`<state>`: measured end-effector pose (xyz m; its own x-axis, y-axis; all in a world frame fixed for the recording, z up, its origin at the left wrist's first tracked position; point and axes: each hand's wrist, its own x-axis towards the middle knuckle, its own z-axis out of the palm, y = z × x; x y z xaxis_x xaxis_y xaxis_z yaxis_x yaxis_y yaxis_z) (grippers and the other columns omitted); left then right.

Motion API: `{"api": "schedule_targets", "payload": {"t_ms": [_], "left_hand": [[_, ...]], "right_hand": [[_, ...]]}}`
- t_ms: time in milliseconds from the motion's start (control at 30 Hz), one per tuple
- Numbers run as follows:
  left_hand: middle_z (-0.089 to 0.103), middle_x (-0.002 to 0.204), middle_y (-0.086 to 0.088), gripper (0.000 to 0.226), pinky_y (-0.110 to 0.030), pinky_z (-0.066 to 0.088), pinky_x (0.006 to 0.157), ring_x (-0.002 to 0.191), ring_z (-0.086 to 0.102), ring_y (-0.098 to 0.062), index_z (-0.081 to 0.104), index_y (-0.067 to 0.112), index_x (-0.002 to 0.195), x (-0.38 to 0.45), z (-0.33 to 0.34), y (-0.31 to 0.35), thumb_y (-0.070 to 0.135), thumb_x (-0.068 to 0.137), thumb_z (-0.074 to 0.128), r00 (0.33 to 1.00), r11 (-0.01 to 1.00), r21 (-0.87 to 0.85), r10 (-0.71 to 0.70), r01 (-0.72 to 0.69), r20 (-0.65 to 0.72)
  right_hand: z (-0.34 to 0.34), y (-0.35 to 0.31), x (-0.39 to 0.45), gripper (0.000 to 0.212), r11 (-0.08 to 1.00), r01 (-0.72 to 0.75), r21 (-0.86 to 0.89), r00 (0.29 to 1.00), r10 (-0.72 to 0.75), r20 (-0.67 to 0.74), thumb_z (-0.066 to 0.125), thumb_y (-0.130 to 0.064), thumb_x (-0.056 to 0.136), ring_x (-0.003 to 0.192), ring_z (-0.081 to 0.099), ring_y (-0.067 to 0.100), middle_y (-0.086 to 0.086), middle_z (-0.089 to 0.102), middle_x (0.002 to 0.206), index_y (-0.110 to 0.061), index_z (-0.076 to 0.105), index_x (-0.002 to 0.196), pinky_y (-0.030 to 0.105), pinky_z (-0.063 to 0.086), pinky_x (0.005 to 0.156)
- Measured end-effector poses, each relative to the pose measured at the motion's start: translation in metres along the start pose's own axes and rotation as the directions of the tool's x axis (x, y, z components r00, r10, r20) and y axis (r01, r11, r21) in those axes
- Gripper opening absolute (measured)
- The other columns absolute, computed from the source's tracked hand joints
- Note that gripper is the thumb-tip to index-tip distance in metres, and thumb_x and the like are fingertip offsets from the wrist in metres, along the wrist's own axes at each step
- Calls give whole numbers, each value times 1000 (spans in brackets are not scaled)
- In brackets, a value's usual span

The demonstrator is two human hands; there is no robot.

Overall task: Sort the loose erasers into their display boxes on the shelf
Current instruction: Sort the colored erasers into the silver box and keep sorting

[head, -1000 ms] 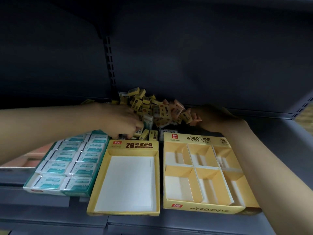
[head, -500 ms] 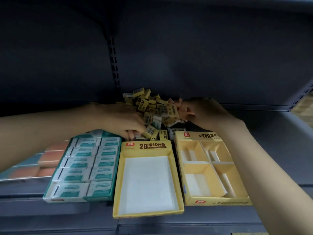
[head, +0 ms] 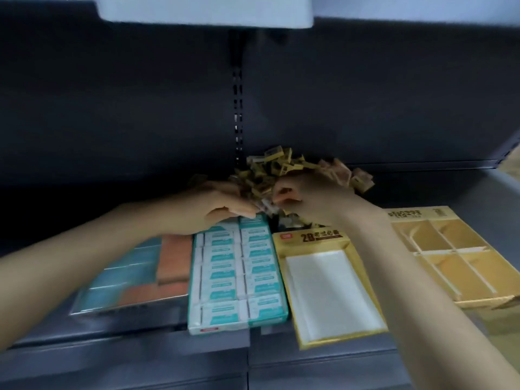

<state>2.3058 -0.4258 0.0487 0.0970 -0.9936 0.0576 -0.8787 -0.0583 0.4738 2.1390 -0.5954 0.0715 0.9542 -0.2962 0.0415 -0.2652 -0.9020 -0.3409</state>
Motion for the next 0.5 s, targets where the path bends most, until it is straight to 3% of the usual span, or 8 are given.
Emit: {"api": "schedule_targets", "payload": {"t_ms": [100, 200, 300, 367, 400, 500], "left_hand": [[52, 128, 2, 68, -37, 42, 100, 118, 50, -16, 56, 26, 127, -21, -6, -5, 67, 73, 47, 995, 995, -16, -95, 95, -1], [57, 117, 18, 40, -24, 45, 93, 108, 56, -9, 52, 36, 122, -44, -15, -1, 32, 84, 65, 993, 977, -175, -122, 120, 1], [61, 103, 36, 38, -8, 40, 90, 101, 56, 9, 55, 39, 115, -67, -17, -7, 9, 91, 53, 989, 927, -353, -147, 128, -28], [67, 97, 26, 38, -10, 45, 83, 93, 61, 3, 58, 35, 111, -79, -17, -8, 4, 91, 52, 977, 870, -472, -201, 146, -67], [70, 93, 18, 37, -11, 47, 79, 89, 62, 0, 60, 32, 110, -85, -17, -8, 2, 90, 52, 971, 836, -529, -224, 146, -87], [72, 78, -1, 32, -12, 49, 71, 77, 66, -9, 61, 21, 108, -101, -18, -6, -2, 88, 53, 960, 736, -666, -257, 119, -112]], "right_hand": [[12, -25, 3, 12, 1000, -18, -14, 999, 19, 50, 52, -28, 91, 96, 58, 9, -13, 65, 104, -31, 62, 99, 31, 48, 86], [20, -47, 4, 17, 1000, -10, 21, 1000, 9, 7, 54, -30, 92, 98, 56, 8, -12, 64, 105, -31, 63, 106, 24, 45, 84], [25, -66, 2, 21, 994, -11, 107, 999, 14, -35, 55, -24, 93, 84, 50, 0, -17, 56, 93, -26, 62, 113, 4, 36, 65], [30, -78, 0, 23, 983, -24, 182, 1000, 26, -10, 55, -17, 92, 70, 56, -1, -18, 56, 82, -24, 61, 114, 4, 41, 62], [33, -84, -1, 24, 972, -32, 231, 999, 31, 9, 55, -15, 92, 67, 60, 2, -16, 58, 80, -24, 61, 113, 11, 48, 65], [44, -98, -2, 23, 914, -72, 400, 996, 49, 70, 55, -13, 92, 68, 67, 9, -9, 61, 93, -23, 60, 112, 24, 57, 68]]}}
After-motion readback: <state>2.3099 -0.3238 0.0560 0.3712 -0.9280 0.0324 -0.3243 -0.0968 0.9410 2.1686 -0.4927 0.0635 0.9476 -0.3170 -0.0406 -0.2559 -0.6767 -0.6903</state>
